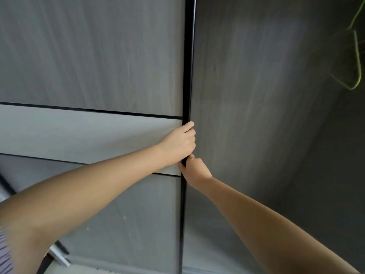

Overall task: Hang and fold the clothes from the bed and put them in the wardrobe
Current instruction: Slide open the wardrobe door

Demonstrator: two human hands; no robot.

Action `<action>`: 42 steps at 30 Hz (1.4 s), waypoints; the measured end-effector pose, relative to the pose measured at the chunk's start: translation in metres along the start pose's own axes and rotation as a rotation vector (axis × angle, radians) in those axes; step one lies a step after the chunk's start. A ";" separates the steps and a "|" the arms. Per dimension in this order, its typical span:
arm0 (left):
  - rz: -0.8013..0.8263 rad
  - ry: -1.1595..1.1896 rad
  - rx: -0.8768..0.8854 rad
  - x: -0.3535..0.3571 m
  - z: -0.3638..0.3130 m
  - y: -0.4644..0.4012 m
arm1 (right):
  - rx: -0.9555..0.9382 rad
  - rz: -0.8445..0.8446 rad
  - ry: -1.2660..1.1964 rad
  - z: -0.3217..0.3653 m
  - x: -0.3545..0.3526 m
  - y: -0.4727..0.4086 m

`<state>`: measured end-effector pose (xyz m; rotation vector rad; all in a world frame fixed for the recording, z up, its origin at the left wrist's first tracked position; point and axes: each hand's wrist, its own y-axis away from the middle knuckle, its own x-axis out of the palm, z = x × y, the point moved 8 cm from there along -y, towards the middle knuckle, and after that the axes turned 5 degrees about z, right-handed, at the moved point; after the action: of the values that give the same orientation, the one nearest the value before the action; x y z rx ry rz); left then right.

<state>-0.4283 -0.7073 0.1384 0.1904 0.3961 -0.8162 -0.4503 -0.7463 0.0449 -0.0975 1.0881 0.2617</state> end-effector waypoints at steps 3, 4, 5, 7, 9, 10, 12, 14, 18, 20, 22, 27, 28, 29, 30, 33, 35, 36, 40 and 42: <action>0.034 -0.048 -0.025 0.014 0.004 0.010 | -0.006 -0.003 0.027 0.013 0.006 -0.006; 0.025 -0.063 -0.034 0.017 0.006 0.013 | -0.009 -0.002 0.026 0.017 0.008 -0.007; 0.015 -0.068 -0.043 0.018 0.008 0.015 | -0.009 0.000 0.014 0.020 0.009 -0.008; -0.001 -0.075 -0.047 0.023 0.009 0.017 | -0.004 -0.003 -0.004 0.023 0.009 -0.010; -0.016 -0.071 -0.044 0.026 0.010 0.017 | 0.007 0.001 -0.001 0.024 0.010 -0.012; -0.029 -0.065 -0.041 0.025 0.010 0.017 | 0.011 0.003 0.001 0.024 0.010 -0.011; -0.050 -0.052 -0.037 0.025 0.009 0.016 | 0.018 -0.005 -0.040 0.023 0.009 -0.010; -0.045 -0.034 -0.033 0.024 0.011 0.015 | 0.025 -0.008 -0.070 0.022 0.008 -0.008; 0.006 0.019 -0.002 0.028 0.011 0.016 | 0.065 0.000 -0.108 0.021 0.012 -0.007; -0.009 0.046 0.004 0.026 0.013 0.017 | 0.075 0.009 -0.115 0.022 0.014 -0.007; -0.010 0.078 -0.022 0.023 0.018 0.018 | 0.066 0.023 -0.140 0.021 0.014 -0.008; 0.176 0.256 -0.066 0.028 0.008 0.003 | 0.016 0.041 -0.038 0.005 -0.005 -0.003; 0.181 0.315 -0.095 0.025 0.007 -0.005 | 0.025 0.006 -0.007 -0.006 -0.016 -0.001; 0.167 0.374 -0.118 0.020 0.004 -0.014 | 0.042 -0.035 0.017 -0.019 -0.029 0.002; 0.144 0.434 -0.129 0.014 0.000 -0.024 | 0.067 -0.076 0.038 -0.035 -0.042 0.007; 0.032 0.627 -0.124 -0.010 -0.018 -0.066 | 0.208 -0.202 0.073 -0.094 -0.086 0.034; -0.024 0.788 -0.111 -0.030 -0.032 -0.097 | 0.325 -0.279 0.111 -0.138 -0.110 0.066; -0.056 0.876 -0.101 -0.041 -0.041 -0.112 | 0.383 -0.311 0.135 -0.160 -0.120 0.087; -0.095 1.216 -0.015 -0.094 -0.094 -0.164 | 0.642 -0.381 0.213 -0.246 -0.135 0.197; -0.084 1.308 0.061 -0.130 -0.129 -0.184 | 0.759 -0.375 0.238 -0.282 -0.130 0.260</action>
<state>-0.6796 -0.7039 0.0721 0.7736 1.6111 -0.6950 -0.8171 -0.5750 0.0418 0.3525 1.3169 -0.5169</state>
